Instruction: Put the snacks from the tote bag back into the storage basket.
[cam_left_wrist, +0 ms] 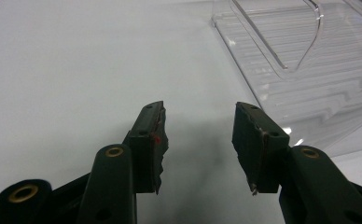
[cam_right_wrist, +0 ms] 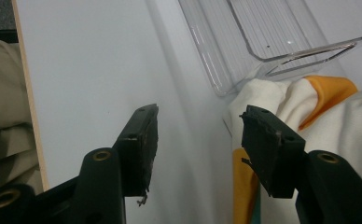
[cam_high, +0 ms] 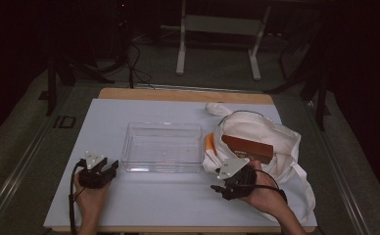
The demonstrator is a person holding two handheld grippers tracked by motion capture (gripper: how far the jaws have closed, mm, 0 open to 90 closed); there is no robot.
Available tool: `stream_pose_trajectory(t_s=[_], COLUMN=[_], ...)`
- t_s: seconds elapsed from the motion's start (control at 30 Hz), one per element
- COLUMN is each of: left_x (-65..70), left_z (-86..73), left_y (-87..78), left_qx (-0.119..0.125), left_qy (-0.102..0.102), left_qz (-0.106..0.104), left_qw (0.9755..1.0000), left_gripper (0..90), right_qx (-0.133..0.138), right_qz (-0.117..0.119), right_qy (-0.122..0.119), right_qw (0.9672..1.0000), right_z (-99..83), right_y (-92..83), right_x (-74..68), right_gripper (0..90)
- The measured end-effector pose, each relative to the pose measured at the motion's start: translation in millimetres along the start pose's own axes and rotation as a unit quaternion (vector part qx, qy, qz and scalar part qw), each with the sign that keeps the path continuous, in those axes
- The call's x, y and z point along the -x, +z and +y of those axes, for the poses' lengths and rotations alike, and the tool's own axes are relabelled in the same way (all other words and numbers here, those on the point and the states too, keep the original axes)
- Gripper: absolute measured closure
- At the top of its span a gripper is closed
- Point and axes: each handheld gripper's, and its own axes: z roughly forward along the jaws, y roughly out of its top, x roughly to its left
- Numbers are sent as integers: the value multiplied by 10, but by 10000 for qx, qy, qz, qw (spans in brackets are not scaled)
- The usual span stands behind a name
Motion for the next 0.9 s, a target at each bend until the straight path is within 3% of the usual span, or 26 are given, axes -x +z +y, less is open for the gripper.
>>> stream_pose_trajectory(t_s=[0.9], left_x=[8], left_z=[0], left_y=[-3], left_qx=[-1], left_qy=[43], left_qz=[4], left_qw=[10000], left_gripper=[558], right_qx=[-104], right_qz=[-143], right_qy=[-133], right_qw=[9998], right_z=[39], right_y=[-142], right_x=[134], right_gripper=[452])
